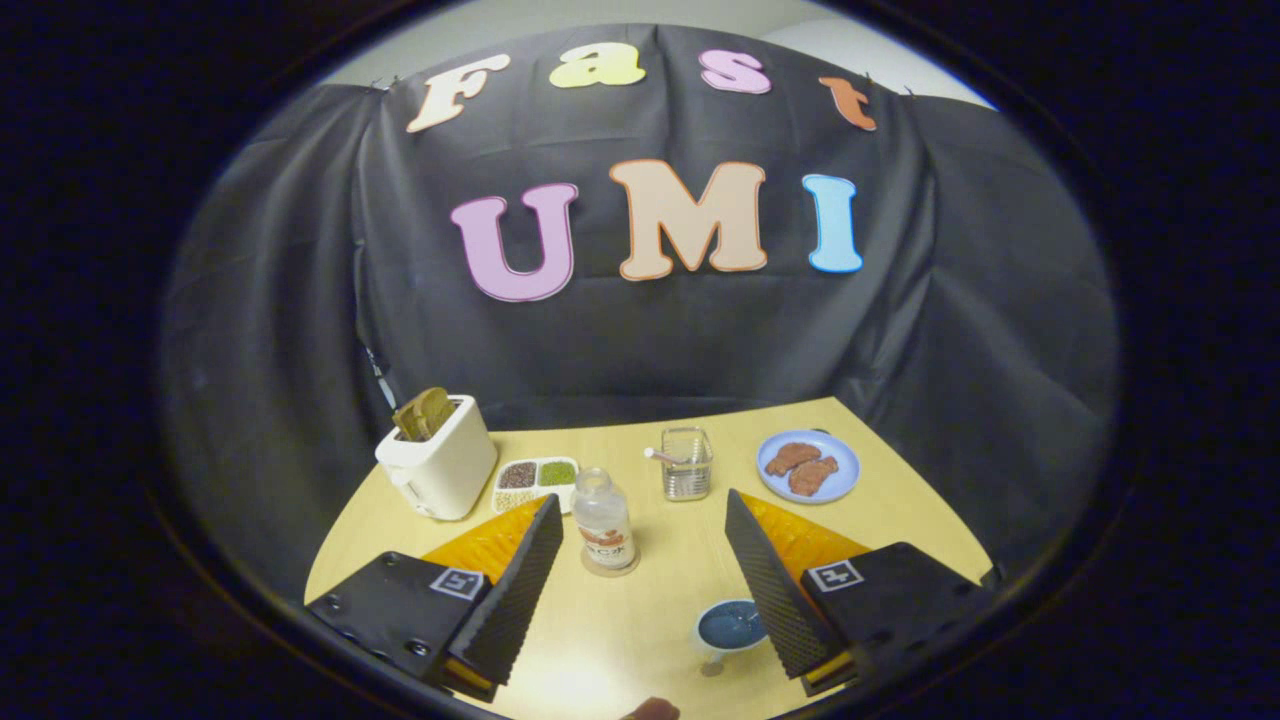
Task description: Take the bottle from table, then pour the juice into the cup, finally place the bottle on the coaster
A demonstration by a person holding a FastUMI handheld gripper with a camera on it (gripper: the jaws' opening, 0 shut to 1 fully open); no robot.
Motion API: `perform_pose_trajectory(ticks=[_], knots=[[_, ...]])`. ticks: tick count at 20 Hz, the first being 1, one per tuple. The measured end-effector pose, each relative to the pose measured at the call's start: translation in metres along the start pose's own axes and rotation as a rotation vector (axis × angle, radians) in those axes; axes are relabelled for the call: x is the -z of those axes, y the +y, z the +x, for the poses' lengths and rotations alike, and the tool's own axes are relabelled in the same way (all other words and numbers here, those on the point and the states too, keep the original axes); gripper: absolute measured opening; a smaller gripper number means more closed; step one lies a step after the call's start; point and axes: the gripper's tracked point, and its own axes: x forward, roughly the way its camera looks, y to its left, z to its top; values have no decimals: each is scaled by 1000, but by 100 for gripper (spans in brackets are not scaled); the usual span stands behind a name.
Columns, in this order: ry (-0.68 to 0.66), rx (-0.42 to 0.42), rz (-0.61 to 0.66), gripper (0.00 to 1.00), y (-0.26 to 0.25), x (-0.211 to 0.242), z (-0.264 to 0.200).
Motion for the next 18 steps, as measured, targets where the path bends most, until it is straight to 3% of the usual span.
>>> perform_pose_trajectory(ticks=[9, 18], knots=[[-153, -125, -11, 100, 11, -79, -58], [-153, -163, 17, 100, -5, -86, -89]])
